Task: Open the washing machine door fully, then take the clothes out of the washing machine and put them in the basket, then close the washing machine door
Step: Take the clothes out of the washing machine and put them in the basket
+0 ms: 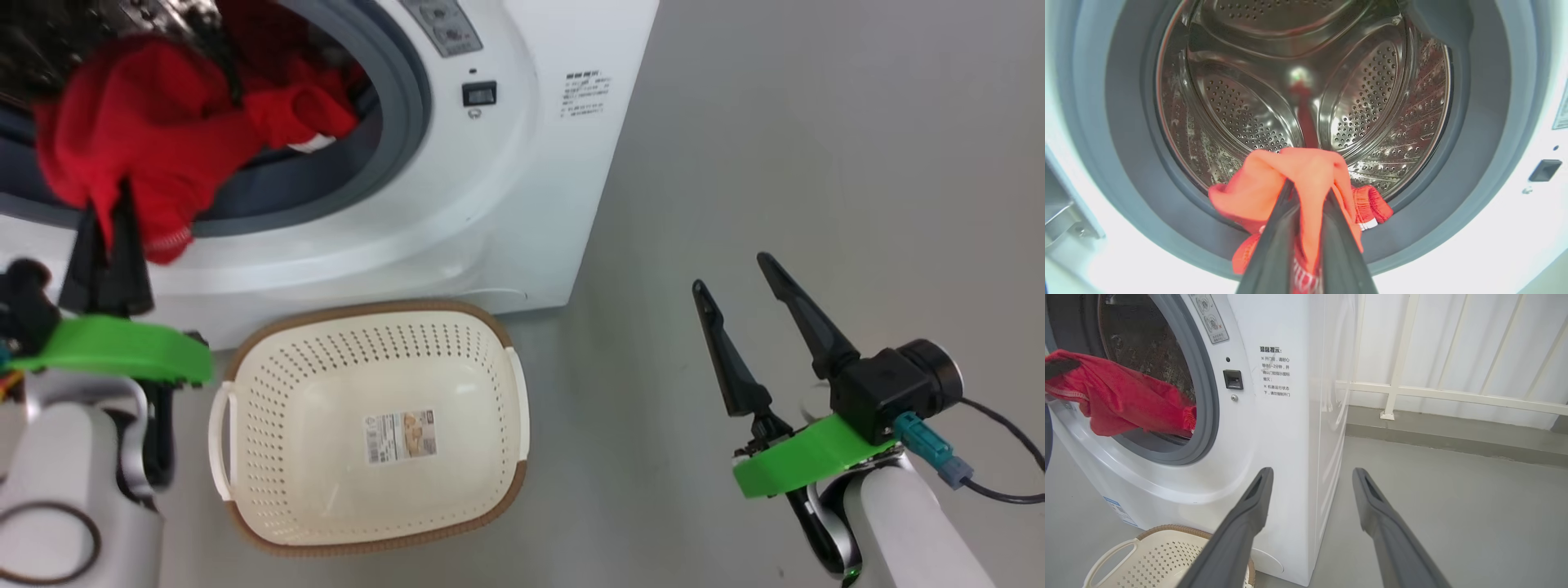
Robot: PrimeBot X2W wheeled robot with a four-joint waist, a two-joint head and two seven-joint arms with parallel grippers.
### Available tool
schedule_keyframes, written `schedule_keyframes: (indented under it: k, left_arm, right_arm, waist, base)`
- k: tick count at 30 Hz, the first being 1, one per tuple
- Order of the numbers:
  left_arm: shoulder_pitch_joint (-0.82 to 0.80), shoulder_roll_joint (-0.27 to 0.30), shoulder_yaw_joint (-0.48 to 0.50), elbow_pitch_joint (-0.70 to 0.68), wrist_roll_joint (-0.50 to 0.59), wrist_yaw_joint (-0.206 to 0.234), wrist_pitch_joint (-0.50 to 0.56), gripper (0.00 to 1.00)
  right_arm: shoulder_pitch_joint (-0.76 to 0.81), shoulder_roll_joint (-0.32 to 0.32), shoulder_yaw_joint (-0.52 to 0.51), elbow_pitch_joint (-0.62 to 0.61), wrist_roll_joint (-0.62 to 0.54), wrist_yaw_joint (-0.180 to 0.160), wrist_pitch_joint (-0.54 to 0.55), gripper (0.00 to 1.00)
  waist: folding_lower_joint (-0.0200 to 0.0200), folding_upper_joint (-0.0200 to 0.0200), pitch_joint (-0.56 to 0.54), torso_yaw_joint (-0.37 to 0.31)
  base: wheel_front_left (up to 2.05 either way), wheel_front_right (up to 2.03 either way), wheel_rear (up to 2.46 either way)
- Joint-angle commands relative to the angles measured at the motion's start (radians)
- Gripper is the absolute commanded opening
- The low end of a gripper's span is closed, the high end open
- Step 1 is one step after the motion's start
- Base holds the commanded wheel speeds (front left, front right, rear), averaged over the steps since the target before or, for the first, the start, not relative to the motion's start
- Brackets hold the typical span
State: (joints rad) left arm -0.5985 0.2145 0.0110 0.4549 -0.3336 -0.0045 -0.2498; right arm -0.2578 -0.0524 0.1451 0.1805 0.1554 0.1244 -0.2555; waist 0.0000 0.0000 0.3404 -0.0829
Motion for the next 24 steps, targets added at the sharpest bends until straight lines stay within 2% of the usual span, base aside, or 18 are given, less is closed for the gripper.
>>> schedule_keyframes:
  k: [1, 10, 24]
  left_arm:
    - [0.030, 0.031, 0.037, -0.048, 0.010, 0.011, -0.012, 0.00]
    - [0.206, -0.015, 0.038, -0.231, -0.004, 0.037, 0.002, 0.00]
    - [0.354, -0.035, 0.022, -0.488, -0.025, 0.077, 0.111, 0.00]
  right_arm:
    - [0.017, 0.002, 0.025, -0.018, -0.011, 0.006, -0.006, 1.00]
    - [0.048, 0.002, 0.033, 0.002, -0.017, 0.006, -0.006, 1.00]
    - [0.050, 0.002, 0.025, -0.002, -0.004, 0.006, -0.006, 1.00]
  waist:
    - [0.0000, 0.0000, -0.048, 0.012]
    - [0.0000, 0.0000, -0.127, 0.027]
    - [0.0000, 0.0000, -0.132, 0.018]
  base:
    - [0.00, 0.00, 0.00]
    - [0.00, 0.00, 0.00]
    - [0.00, 0.00, 0.00]
